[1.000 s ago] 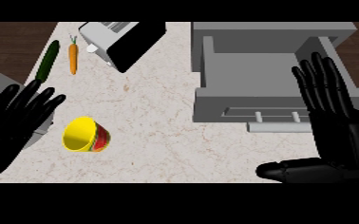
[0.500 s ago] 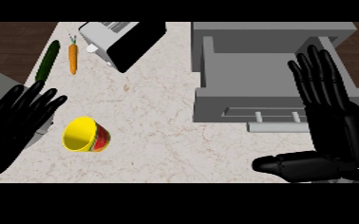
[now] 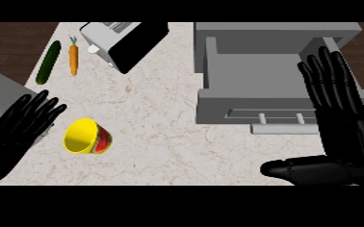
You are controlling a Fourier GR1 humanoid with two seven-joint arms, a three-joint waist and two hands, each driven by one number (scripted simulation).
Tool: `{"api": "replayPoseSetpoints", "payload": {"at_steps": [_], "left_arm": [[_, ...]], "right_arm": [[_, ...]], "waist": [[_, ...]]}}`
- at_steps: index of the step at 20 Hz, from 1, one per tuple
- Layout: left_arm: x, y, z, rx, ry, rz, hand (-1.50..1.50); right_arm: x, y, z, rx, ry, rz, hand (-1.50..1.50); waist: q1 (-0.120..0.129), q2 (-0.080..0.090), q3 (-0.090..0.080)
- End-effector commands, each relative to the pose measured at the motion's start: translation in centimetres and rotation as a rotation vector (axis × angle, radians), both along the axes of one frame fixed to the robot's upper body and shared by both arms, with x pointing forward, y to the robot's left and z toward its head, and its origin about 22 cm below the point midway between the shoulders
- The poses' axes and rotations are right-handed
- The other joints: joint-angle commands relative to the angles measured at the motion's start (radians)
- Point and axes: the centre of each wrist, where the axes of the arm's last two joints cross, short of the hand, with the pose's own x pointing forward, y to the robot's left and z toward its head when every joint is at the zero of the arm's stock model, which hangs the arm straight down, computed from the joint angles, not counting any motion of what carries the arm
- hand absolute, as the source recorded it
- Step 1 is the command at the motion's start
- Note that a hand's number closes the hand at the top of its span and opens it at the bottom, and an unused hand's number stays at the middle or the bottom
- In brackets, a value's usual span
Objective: Pick up the cup, place it into the drawer and close the drawer
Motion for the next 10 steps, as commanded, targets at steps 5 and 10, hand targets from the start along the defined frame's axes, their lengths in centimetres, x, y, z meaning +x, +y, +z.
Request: {"api": "replayPoseSetpoints", "payload": {"at_steps": [5, 10], "left_arm": [[0.9, 2.1, -2.8, 0.049, 0.051, 0.045, -1.5], [2.6, 2.9, -4.3, 0.08, 0.055, 0.103, -1.5]], "right_arm": [[0.1, 0.0, -0.7, 0.015, 0.012, -0.008, -1.5], [0.5, 0.9, 0.4, 0.007, -0.001, 0.004, -1.5]], "waist": [[-0.001, 0.0, 0.0], [-0.003, 0.001, 0.0]]}}
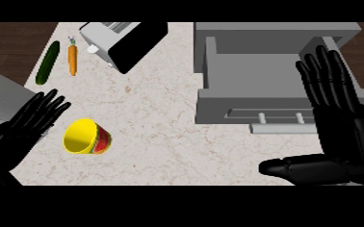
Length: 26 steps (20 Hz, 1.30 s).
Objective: Pick up the cup, place it into the drawer and close the drawer
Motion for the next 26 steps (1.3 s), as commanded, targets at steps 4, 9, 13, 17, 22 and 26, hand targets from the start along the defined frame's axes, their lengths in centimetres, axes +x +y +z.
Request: {"api": "replayPoseSetpoints", "payload": {"at_steps": [4, 9, 13, 17, 22, 26], "left_arm": [[1.6, 0.6, -2.0, 0.029, 0.019, 0.045, -1.5], [2.1, 1.4, -6.6, 0.029, 0.033, 0.015, -1.5], [2.5, 0.2, -7.7, 0.066, 0.074, 0.02, -1.5], [1.6, 1.4, -8.8, 0.058, 0.073, 0.047, -1.5], [2.6, 1.7, -9.5, 0.056, 0.078, 0.068, -1.5], [1.0, 2.4, -11.2, 0.036, 0.079, 0.085, -1.5]], "right_arm": [[-0.5, 0.1, 2.1, 0.007, 0.011, 0.002, -1.5], [-0.4, 0.1, 1.8, 0.014, -0.001, 0.027, -1.5], [0.4, -0.6, 1.3, 0.004, 0.012, -0.002, -1.5], [-1.6, -0.8, 1.6, 0.007, 0.005, -0.005, -1.5], [-0.2, -0.3, 2.3, 0.009, 0.015, 0.018, -1.5], [-1.4, -0.5, 0.4, 0.006, 0.002, 0.023, -1.5]], "waist": [[-0.001, 0.0, 0.0], [-0.005, 0.001, -0.001], [-0.003, 0.001, 0.0], [-0.006, 0.0, 0.0], [-0.003, 0.001, -0.001], [-0.004, 0.001, -0.001]]}}
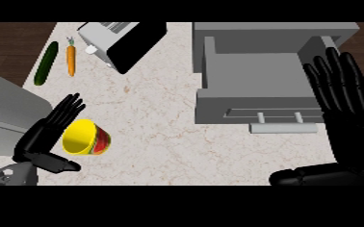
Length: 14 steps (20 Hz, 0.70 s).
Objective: Pick up the cup, place it into the drawer and close the drawer
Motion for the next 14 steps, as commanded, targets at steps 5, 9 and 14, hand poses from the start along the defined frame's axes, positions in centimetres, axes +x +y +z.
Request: {"api": "replayPoseSetpoints", "payload": {"at_steps": [5, 9, 14], "left_arm": [[0.6, 1.2, -1.5, -0.077, -0.032, -0.063, -1.5], [1.3, 1.6, -1.4, -0.067, -0.049, -0.068, -1.5], [0.7, -1.0, -3.9, -0.09, -0.032, -0.085, -1.5]], "right_arm": [[-0.7, -0.7, 1.0, -0.004, 0.001, 0.016, -1.5], [0.6, 0.4, -0.4, -0.001, 0.02, 0.018, -1.5], [0.0, 1.0, 0.9, 0.001, 0.0, 0.026, -1.5]], "waist": [[-0.01, 0.001, -0.001], [-0.008, 0.004, -0.001], [-0.009, 0.003, -0.002]]}}
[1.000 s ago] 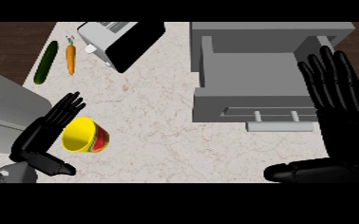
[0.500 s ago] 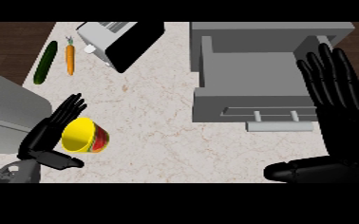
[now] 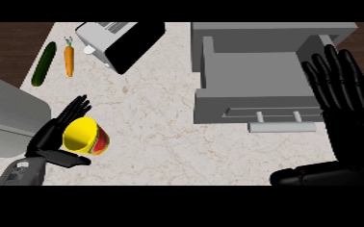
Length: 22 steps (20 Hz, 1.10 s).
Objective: Pick up the cup, place it into the drawer and close the drawer
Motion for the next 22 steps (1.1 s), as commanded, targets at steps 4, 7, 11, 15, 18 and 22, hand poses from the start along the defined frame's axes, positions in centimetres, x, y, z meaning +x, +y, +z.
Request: {"api": "replayPoseSetpoints", "payload": {"at_steps": [4, 7, 11, 15, 18, 22], "left_arm": [[0.3, -1.9, -1.4, -0.136, -0.067, -0.122, -1.5], [0.2, -0.6, -1.2, -0.17, -0.046, -0.128, -1.5], [1.1, -1.6, -1.2, -0.206, -0.051, -0.117, -1.5], [-0.3, -0.6, -1.9, -0.238, 0.004, -0.137, -1.5], [0.5, -2.6, -2.4, -0.271, 0.016, -0.154, -1.5], [0.8, -4.0, -2.8, -0.337, 0.043, -0.207, -1.5]], "right_arm": [[-0.6, 0.4, -0.5, 0.003, -0.008, -0.004, -1.5], [-0.2, 0.7, 0.2, 0.013, 0.006, 0.0, -1.5], [1.0, 0.5, -0.4, 0.0, -0.01, 0.014, -1.5], [0.8, 0.2, 0.6, 0.008, 0.002, 0.002, -1.5], [0.8, -0.7, 0.6, 0.004, 0.0, -0.006, -1.5], [1.0, 1.0, 0.3, 0.019, -0.012, 0.011, -1.5]], "waist": [[0.0, -0.001, 0.0], [-0.004, 0.001, -0.001], [0.005, 0.001, 0.0], [0.005, 0.001, -0.001], [-0.004, 0.003, -0.001], [0.001, 0.005, -0.002]]}}
